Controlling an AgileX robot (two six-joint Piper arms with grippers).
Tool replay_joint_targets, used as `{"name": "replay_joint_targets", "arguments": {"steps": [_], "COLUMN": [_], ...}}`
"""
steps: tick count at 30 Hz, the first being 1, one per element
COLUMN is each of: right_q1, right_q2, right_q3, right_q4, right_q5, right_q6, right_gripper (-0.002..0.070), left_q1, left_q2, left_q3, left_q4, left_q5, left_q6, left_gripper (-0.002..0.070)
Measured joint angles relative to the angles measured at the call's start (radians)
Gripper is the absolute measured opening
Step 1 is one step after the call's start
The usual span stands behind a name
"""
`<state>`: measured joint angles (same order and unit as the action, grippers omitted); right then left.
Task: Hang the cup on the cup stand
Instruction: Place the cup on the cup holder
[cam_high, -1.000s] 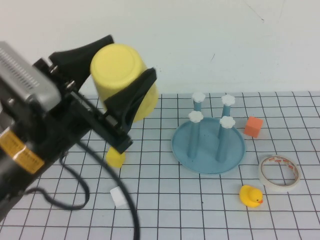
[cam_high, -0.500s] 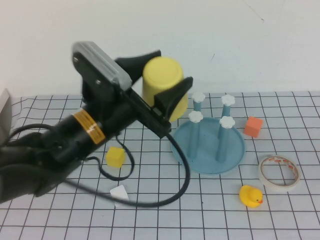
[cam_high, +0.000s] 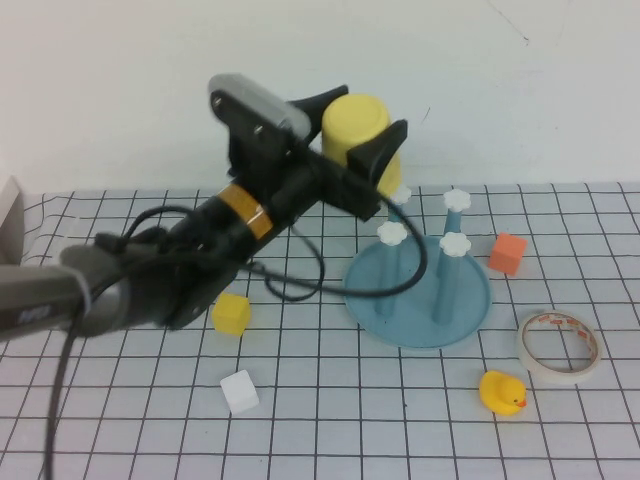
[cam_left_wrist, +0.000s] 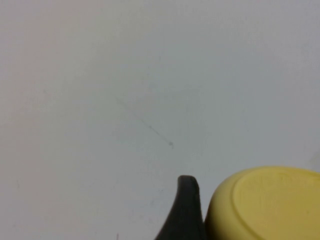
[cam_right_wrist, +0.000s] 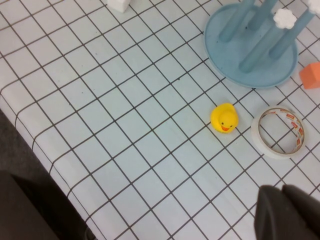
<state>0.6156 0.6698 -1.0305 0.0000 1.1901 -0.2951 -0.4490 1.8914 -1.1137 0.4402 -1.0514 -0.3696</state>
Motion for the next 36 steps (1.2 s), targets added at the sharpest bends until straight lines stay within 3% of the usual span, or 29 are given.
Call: {"name": "replay_joint_targets", "arguments": {"steps": [5, 17, 33, 36], "right_q1": [0.000, 0.000, 0.000, 0.000], "right_q2": [-0.001, -0.001, -0.001, -0.001], "right_q3": [0.000, 0.000, 0.000, 0.000], "right_q4": [0.000, 0.000, 0.000, 0.000], "right_q5": [0.000, 0.000, 0.000, 0.000], "right_q6": [0.000, 0.000, 0.000, 0.000], "right_gripper": [0.0001, 0.0001, 0.0001, 0.0001], "left_q1": [-0.012, -0.024, -0.048, -0.050], "left_q2": [0.070, 0.337, 0.397, 0.397], "left_q3": [-0.148, -0.438, -0.465, -0.465], "left_q4": [-0.001, 0.012, 0.034, 0.054], "left_q5": [0.156, 0.283, 0.405, 0.411], "left_q6": [-0.002, -0.085, -0.072, -0.100], "left_gripper": [0.0545, 0.0545, 0.0545, 0.0580]}}
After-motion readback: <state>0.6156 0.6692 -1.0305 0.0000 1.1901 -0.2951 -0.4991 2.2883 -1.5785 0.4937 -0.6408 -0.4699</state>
